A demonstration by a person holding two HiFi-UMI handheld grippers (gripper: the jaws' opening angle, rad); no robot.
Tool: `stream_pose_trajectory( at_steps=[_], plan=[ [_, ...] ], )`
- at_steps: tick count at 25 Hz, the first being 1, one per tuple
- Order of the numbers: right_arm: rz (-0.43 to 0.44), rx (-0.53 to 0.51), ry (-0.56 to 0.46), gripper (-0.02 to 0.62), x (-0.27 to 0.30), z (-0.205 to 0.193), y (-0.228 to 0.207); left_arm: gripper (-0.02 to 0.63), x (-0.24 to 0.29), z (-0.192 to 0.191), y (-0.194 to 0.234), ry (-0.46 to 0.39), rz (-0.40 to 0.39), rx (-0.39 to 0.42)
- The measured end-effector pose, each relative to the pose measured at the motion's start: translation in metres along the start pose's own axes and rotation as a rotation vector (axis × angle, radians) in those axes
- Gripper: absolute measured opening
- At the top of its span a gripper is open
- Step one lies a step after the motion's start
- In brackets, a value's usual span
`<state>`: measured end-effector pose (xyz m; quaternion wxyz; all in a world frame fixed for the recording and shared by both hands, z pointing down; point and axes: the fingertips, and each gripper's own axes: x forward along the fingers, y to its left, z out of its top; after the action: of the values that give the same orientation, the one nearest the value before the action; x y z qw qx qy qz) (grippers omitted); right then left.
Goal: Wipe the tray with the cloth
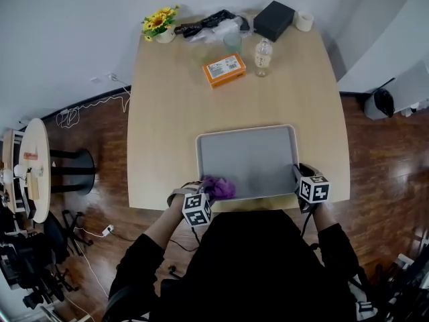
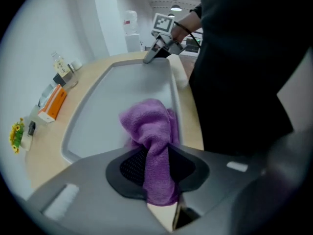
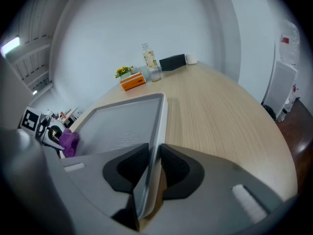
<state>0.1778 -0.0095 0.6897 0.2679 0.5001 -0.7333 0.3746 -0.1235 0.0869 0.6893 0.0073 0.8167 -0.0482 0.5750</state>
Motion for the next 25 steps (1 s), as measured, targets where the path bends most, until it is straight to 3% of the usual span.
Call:
stream_pose_trajectory(
  at_steps=[3,6,12,16,21,23,25],
  plan=[
    [0.003,0.0,-0.002,0.084,0.0,0.002,0.0,0.071,0.005,0.011,-0.007,0.004,0.012,-0.008],
    [0.003,0.002,-0.011,0.084,0.0,0.002,0.001,0.075,0.016,0.046,-0.008,-0.05,-0.039,-0.022],
    [0.026,0.006,-0.024,0.084,0.0,0.001,0.005,0.077,0.058,0.175,-0.016,-0.104,-0.108,0.247],
    [0.047,0.003,-0.029,0.084,0.001,0.0,0.005,0.08,0.083,0.241,-0.016,-0.105,-0.149,0.276],
    [0.081,0.002,-0.026,0.084,-0.001,-0.001,0.004,0.081,0.089,0.255,0.0,-0.079,-0.223,0.305],
    [0.092,0.0,-0.021,0.084,-0.001,0.0,0.003,0.083,0.09,0.253,0.028,-0.058,-0.204,0.301],
    [0.098,-0.005,-0.017,0.086,0.0,-0.001,0.003,0.084,0.092,0.254,0.065,-0.04,-0.13,0.298]
  ],
)
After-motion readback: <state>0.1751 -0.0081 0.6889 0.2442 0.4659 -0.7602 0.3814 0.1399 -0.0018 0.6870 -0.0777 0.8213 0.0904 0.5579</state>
